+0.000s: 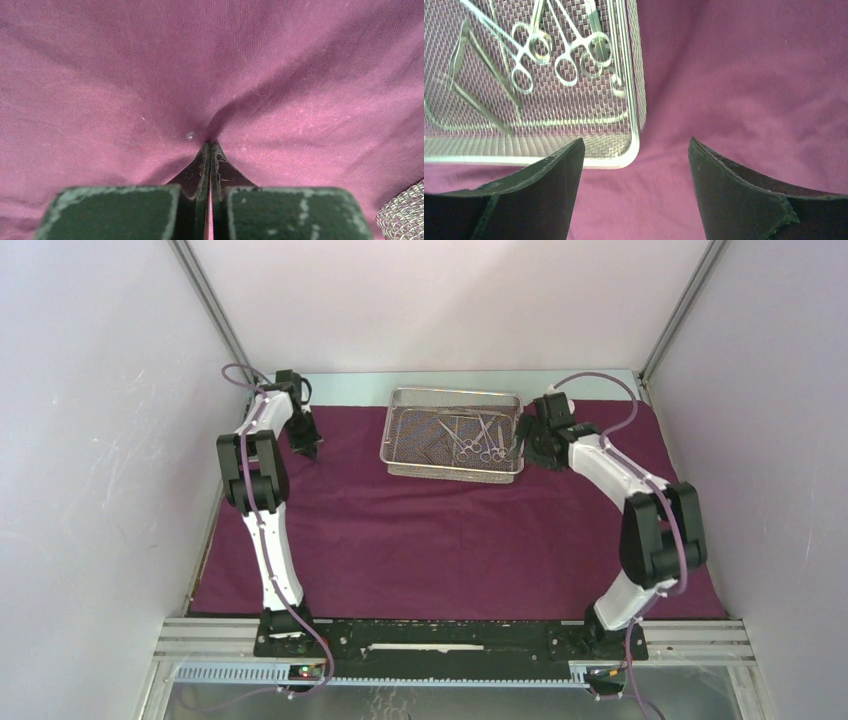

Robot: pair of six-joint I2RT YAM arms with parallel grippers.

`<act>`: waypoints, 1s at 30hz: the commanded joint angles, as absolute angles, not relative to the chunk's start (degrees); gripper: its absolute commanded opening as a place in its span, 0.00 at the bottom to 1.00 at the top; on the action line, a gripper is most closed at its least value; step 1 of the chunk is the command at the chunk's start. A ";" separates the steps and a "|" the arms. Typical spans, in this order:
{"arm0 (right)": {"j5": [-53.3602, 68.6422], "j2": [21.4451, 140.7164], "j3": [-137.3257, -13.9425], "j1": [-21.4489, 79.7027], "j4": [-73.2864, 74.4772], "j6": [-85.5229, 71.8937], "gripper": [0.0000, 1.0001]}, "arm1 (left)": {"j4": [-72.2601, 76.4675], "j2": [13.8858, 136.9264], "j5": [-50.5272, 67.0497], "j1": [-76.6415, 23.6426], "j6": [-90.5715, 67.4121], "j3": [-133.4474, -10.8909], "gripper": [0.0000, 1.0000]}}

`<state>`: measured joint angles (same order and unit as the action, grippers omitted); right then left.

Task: Open and lay out the surgical kit
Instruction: Smooth out the surgical kit at the center of the board.

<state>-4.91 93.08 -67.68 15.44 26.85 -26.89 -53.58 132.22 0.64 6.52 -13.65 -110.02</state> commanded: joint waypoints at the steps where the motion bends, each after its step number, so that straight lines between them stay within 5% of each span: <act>1: -6.70 100.59 -74.89 13.90 22.25 -24.63 0.83 | -48.66 131.99 -5.88 9.32 -13.78 -109.75 0.00; 9: -3.46 113.44 -88.58 13.77 25.52 -20.16 0.59 | -47.55 131.97 -4.21 9.33 -15.42 -109.98 0.00; 13: -2.90 117.37 -92.44 13.89 26.44 -19.01 0.56 | -47.55 131.43 -4.57 9.51 -15.02 -110.08 0.00; 19: -0.94 122.68 -98.65 14.31 27.66 -17.36 0.26 | -47.53 131.22 -3.78 10.28 -15.44 -109.95 0.00; 30: -1.99 129.15 -108.15 13.68 29.47 -15.09 0.07 | -47.76 132.21 -3.51 10.39 -15.86 -111.13 0.00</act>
<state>-1.15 127.83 -105.47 13.96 30.89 -15.22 -50.98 132.22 1.45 8.23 -15.68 -110.02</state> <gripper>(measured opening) 0.225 0.005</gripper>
